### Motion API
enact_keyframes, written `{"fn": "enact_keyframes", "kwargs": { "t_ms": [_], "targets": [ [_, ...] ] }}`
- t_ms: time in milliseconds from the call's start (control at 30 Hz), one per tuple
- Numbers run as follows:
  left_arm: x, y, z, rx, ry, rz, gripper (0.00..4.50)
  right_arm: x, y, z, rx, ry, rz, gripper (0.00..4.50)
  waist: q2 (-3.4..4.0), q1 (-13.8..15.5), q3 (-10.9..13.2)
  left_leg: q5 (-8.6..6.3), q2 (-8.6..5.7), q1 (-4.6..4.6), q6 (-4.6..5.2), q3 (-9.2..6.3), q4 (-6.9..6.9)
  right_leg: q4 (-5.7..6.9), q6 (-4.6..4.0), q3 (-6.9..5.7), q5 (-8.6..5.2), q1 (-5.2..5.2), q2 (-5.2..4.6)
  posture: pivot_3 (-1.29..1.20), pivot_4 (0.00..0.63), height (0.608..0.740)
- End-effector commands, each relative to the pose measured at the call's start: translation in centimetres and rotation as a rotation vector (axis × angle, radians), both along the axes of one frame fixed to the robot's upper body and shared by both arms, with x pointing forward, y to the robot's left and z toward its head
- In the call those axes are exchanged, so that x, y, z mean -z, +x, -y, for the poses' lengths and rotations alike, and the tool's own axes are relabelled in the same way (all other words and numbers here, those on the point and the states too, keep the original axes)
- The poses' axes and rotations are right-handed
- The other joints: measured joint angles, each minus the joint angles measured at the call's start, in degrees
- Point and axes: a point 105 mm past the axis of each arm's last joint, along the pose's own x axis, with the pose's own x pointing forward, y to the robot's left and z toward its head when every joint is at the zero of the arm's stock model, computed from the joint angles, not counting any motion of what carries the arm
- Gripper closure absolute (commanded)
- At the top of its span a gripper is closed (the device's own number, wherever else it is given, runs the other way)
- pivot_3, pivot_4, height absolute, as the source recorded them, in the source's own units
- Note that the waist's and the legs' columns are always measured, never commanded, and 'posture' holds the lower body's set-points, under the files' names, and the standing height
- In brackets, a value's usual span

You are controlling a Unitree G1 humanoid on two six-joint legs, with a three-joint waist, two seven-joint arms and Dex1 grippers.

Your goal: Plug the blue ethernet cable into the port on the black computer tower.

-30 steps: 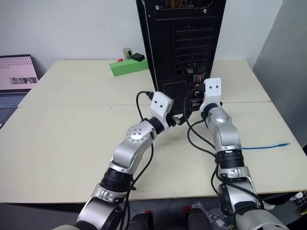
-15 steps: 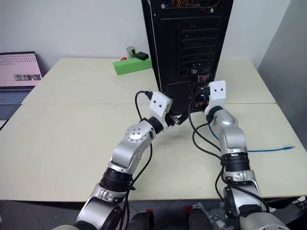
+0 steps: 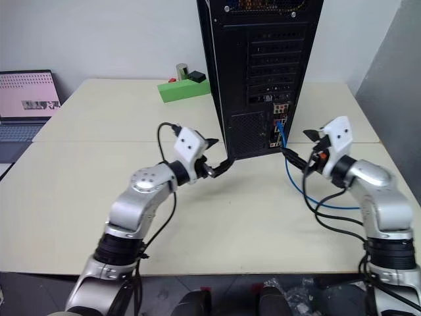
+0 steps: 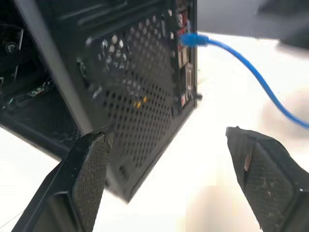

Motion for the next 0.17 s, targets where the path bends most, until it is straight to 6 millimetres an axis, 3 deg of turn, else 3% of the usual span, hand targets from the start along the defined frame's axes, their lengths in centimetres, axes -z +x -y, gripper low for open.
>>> {"fn": "enact_keyframes", "kwargs": {
  "t_ms": [33, 167],
  "targets": [
    [-2.9, -1.2, -1.5, 0.072, -0.006, 0.048, 0.51, -2.0, -1.4, 1.0, -0.081, -0.025, 0.052, 0.04, 0.00, 0.0, 0.0, 0.00, 0.00, 0.00, 0.00, 0.00, 0.00, 0.00, 0.00, -0.01, 0.00, 0.01, 0.00, 0.00, 0.150, 0.740],
    [-3.7, -1.3, -3.6, 0.084, 0.003, 0.023, 0.51, -2.1, -1.9, 1.3, -0.121, -0.032, 0.030, 0.04, -0.02, 0.0, 0.0, 0.00, 0.01, 0.05, 0.01, 0.01, 0.00, -0.01, 0.01, 0.00, -0.01, 0.05, 0.00, 0.00, 0.150, 0.740]
  ]
}}
